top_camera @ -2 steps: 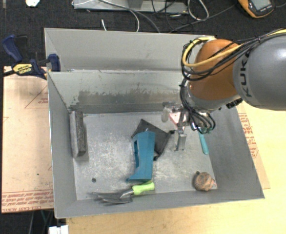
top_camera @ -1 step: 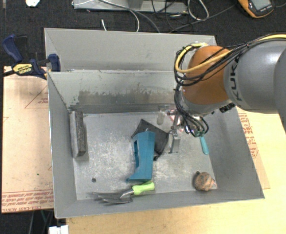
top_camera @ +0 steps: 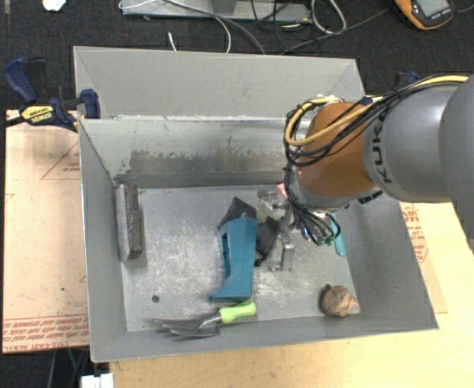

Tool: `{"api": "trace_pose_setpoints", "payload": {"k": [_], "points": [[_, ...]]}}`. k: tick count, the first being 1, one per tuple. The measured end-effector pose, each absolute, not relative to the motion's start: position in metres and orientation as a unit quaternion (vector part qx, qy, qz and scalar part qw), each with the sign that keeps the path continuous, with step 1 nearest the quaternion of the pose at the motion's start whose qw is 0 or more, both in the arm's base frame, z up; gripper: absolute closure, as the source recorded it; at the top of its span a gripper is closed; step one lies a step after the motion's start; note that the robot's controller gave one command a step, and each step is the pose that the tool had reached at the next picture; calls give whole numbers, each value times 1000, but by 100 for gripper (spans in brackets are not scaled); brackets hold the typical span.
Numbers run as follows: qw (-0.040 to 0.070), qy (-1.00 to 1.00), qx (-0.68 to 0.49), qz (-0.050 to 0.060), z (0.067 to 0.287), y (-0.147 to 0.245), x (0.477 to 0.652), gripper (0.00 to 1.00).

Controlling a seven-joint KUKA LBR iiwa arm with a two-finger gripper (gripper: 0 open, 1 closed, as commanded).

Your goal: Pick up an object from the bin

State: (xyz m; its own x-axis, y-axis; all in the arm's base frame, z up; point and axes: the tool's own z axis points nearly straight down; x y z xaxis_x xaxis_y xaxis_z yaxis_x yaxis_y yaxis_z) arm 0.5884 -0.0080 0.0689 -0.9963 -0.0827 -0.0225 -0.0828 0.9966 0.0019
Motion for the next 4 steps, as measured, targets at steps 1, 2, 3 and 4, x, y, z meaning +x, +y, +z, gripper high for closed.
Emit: {"api": "trace_pose_setpoints", "payload": {"k": [1, 2, 3, 4], "points": [[12, 999, -35, 2, 70, -8, 581, 100], [11, 999, -33, 2, 70, -8, 582, 100], [9, 997, -79, 2, 130, -16, 579, 100], [8, 997, -70, 3, 206, -26, 573, 100]]}}
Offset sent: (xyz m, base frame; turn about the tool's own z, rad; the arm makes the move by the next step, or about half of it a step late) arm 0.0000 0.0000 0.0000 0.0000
